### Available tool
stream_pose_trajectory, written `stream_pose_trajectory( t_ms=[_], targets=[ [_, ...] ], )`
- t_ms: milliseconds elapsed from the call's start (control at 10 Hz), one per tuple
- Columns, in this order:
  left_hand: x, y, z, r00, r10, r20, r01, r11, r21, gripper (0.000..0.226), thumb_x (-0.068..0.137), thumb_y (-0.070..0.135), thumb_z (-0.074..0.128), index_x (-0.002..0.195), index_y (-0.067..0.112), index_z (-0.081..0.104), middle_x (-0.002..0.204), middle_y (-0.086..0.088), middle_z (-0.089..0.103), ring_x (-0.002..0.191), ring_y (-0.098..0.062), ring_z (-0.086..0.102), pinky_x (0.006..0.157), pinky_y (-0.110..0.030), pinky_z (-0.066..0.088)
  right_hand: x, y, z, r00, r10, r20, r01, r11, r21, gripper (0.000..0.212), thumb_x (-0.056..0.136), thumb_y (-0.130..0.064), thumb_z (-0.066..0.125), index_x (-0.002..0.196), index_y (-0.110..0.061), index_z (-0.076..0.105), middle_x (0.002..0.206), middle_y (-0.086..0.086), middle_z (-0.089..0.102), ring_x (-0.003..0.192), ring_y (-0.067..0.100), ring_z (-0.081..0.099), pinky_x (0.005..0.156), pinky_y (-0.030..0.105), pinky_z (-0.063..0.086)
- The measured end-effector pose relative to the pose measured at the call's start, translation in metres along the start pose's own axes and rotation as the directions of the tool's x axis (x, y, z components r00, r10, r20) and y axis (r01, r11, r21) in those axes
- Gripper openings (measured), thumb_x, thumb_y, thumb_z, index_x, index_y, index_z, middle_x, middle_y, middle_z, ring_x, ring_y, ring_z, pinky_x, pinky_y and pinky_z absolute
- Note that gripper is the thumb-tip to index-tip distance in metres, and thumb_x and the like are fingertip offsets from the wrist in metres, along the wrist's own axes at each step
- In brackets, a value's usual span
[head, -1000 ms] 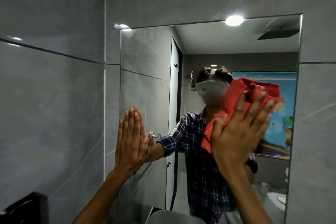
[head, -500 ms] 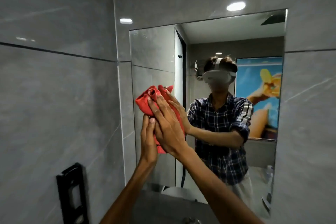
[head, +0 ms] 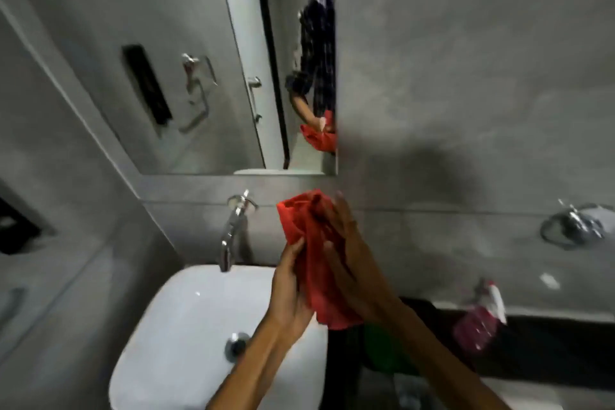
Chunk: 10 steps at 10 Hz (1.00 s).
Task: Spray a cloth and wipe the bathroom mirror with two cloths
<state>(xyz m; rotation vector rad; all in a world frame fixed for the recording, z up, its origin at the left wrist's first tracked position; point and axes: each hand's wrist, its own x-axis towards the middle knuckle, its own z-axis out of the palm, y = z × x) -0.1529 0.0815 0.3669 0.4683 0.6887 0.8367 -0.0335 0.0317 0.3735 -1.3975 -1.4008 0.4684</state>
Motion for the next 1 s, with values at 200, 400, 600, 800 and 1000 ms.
stream_pose_trajectory(
  t_ms=[200,400,600,800,1000],
  targets=[
    [0.02,-0.181,-0.031,0.935,-0.294,-0.199,0.323,0.936,0.137,0.035,0.099,0.026,0.054,0.119,0.004,0.074,0.098,-0.015,0.082,0.085,-0.025,0.08,0.081,-0.037,0.06,-0.133,0.13,-0.066,0.823,0.563,-0.075,-0.533,0.811,0.242,0.056,0.107,-0.011,0.052,0.159,-0.023,0.032,0.146,-0.029,0.053,0.133,-0.01,0.054,0.107,0.005,0.038],
    [0.064,-0.304,-0.067,0.826,-0.482,-0.292,0.552,0.794,0.253,0.048,0.09,0.027,0.063,0.127,-0.003,0.067,0.096,-0.02,0.08,0.082,-0.031,0.077,0.079,-0.038,0.059,-0.215,0.251,-0.1,0.471,0.876,0.101,-0.863,0.435,0.258,0.031,0.104,-0.002,0.055,0.135,-0.002,0.059,0.131,0.025,0.068,0.116,0.034,0.067,0.1,0.044,0.054],
    [0.134,-0.376,-0.085,0.838,-0.486,-0.247,0.545,0.736,0.402,0.04,0.097,0.026,0.061,0.137,0.022,0.064,0.118,-0.014,0.076,0.106,-0.033,0.071,0.088,-0.043,0.059,-0.216,0.357,-0.098,0.367,0.928,-0.065,-0.894,0.371,0.253,0.035,0.102,0.012,0.042,0.134,0.008,0.056,0.133,0.033,0.061,0.124,0.052,0.058,0.102,0.049,0.049],
    [0.195,-0.403,-0.088,0.913,-0.376,-0.157,0.391,0.702,0.596,0.046,0.102,0.016,0.054,0.147,0.024,0.053,0.129,-0.005,0.07,0.111,-0.024,0.066,0.097,-0.041,0.054,-0.195,0.419,-0.098,0.439,0.873,-0.215,-0.873,0.47,0.126,0.051,0.096,0.014,0.05,0.145,0.002,0.051,0.141,0.024,0.061,0.132,0.041,0.058,0.114,0.053,0.046],
    [0.174,-0.387,-0.095,0.956,-0.285,-0.074,0.186,0.387,0.903,0.067,0.109,0.024,0.044,0.164,0.016,0.008,0.173,-0.009,0.016,0.159,-0.025,0.02,0.125,-0.03,0.018,-0.205,0.381,-0.077,0.56,0.806,-0.189,-0.824,0.567,-0.025,0.058,0.108,-0.024,0.051,0.162,-0.012,0.032,0.161,0.007,0.045,0.154,0.034,0.037,0.118,0.039,0.042]
  ],
)
